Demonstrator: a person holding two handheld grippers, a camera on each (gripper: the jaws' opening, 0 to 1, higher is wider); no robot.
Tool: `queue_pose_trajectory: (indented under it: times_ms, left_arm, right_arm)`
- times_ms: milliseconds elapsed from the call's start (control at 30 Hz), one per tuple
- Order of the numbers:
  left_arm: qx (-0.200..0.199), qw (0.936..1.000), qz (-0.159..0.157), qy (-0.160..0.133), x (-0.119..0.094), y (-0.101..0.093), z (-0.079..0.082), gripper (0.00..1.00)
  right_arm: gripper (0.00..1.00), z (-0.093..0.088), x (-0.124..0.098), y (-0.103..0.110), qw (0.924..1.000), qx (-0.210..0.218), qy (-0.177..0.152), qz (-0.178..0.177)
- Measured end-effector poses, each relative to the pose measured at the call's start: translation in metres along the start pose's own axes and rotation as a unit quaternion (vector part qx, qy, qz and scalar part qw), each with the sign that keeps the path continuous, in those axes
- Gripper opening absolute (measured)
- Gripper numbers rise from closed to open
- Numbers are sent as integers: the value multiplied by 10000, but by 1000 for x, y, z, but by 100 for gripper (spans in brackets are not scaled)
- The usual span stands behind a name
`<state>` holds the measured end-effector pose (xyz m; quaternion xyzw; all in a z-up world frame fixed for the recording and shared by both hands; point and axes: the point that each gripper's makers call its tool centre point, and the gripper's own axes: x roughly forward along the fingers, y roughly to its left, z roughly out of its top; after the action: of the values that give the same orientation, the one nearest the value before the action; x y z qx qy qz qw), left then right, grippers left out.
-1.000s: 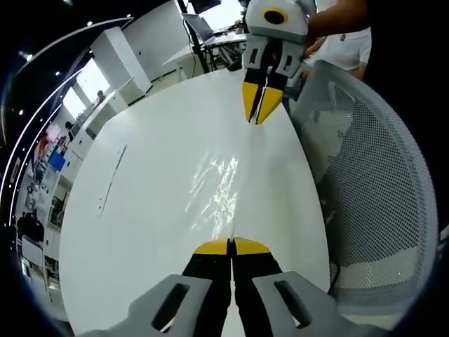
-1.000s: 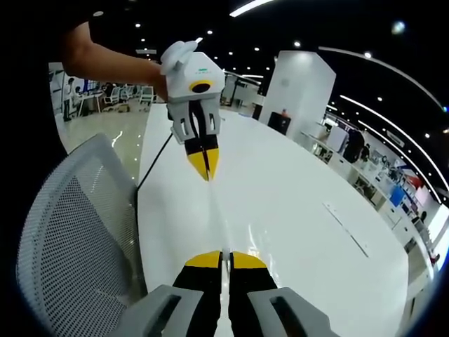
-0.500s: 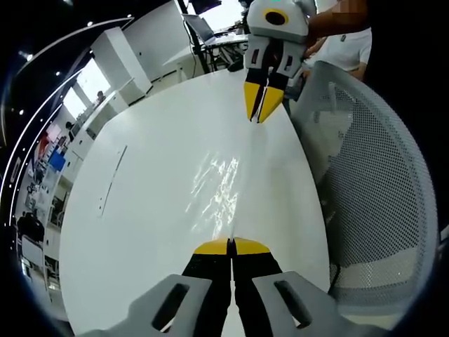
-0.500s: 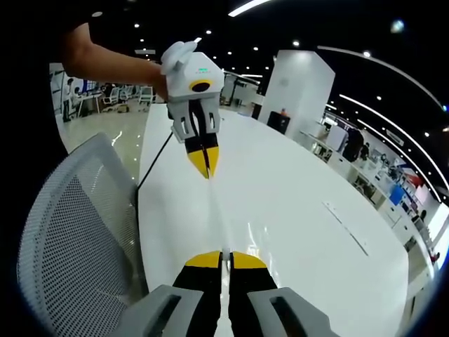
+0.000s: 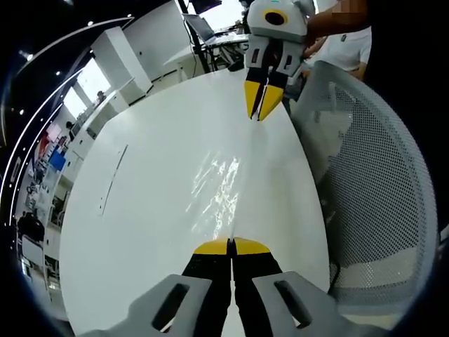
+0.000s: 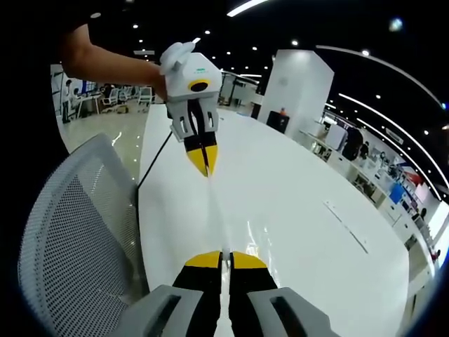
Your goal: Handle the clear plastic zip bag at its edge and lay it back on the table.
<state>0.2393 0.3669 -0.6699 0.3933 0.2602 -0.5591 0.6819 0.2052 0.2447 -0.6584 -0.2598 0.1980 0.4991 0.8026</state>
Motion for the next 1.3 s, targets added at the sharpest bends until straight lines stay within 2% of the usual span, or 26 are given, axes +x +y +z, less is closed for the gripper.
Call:
queue_pose_trajectory:
  times_ms: [167, 333, 500, 767, 1100, 1300]
  left_arm:
    - [-51, 10000, 8, -29, 0, -1, 1, 0]
    - [-55, 10000, 3, -50, 2, -4, 1, 0]
    - [12, 10000, -6, -95, 4, -7, 3, 0]
    - [216, 9997, 8, -124, 5, -9, 6, 0]
    - [228, 9996, 20, -177, 7, -11, 14, 0]
    - [236, 9996, 46, -163, 9, -10, 16, 0]
  right_arm:
    - [0, 1, -2, 1, 9999, 163, -19, 34]
    - [0, 0, -3, 1, 9999, 124, 32, 12]
    - [0, -2, -4, 0, 9999, 139, 69, -4]
    - [1, -1, -9, -2, 9990, 433, 116, 6]
    - [13, 12, -16, -7, 9975, 708, 42, 25]
    - [18, 19, -25, -6, 9963, 789, 262, 225]
